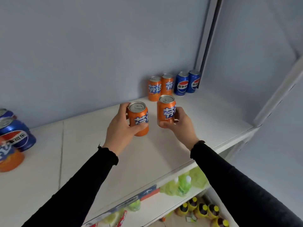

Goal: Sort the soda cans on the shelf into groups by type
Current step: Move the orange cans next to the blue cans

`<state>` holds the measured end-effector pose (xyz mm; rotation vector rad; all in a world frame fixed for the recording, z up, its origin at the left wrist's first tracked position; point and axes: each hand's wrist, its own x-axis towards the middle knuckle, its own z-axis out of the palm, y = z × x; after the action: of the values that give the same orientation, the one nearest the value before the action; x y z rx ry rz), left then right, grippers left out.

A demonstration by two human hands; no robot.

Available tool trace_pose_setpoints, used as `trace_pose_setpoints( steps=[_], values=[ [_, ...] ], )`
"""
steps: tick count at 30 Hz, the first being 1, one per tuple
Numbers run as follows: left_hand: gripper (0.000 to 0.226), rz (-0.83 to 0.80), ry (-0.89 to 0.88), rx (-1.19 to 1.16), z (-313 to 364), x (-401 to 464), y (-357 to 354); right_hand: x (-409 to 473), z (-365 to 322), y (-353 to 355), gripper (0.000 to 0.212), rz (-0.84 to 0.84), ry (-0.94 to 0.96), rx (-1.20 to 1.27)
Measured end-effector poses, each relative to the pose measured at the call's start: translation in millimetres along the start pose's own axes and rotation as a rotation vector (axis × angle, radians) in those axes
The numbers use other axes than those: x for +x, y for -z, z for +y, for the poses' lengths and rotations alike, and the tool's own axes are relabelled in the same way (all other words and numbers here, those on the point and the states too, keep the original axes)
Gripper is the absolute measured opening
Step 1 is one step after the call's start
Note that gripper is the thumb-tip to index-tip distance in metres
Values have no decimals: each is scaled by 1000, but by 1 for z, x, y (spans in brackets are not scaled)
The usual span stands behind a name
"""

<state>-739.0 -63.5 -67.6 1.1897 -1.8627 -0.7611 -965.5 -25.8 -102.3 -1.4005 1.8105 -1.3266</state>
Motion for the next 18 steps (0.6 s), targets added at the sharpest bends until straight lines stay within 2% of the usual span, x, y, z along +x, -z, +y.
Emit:
trace_pose_setpoints(
  steps=[7, 18],
  values=[
    [68, -10, 46, -10, 30, 68, -82, 79, 39, 49, 72, -79, -39, 18],
    [76, 36, 73, 9, 23, 130, -128, 151, 65, 36, 87, -123, 18, 101]
  ],
)
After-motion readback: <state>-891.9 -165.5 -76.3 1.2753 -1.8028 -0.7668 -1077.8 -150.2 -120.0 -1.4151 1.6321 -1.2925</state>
